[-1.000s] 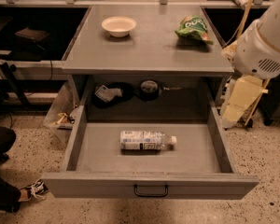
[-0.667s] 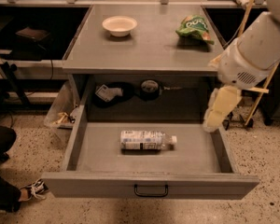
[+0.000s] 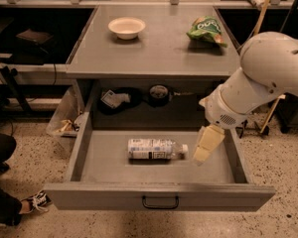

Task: Pick blue plastic bottle from top drawer and place on counter

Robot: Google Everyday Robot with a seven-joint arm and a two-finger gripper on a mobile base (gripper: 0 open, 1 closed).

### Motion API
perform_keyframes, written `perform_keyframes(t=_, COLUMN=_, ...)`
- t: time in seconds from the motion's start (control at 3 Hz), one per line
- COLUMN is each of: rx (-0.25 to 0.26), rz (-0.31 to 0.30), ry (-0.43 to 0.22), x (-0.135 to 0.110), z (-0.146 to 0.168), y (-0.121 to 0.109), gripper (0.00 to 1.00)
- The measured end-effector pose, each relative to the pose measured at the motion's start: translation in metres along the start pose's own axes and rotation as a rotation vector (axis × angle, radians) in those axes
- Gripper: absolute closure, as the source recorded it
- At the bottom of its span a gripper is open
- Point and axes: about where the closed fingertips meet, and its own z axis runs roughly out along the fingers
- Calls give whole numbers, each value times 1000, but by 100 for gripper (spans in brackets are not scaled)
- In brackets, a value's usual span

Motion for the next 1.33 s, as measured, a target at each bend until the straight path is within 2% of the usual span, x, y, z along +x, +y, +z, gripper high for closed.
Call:
perform_keyframes(t=0.33, rx=0, rz=0, ry=0, x=0, z=0, y=0, gripper=0)
perform_keyframes(t=0.67, rx=11, rz=-51, ry=-71, x=-30, z=22, y=-9, gripper=0)
perform_keyframes(t=1.0, rx=49, rz=-128, ry=-167, x=-85, z=52, y=-31, gripper=0)
perform_keyframes(t=1.33, rx=69, rz=-150, ry=-197, x=-116, z=95, y=-49, gripper=0)
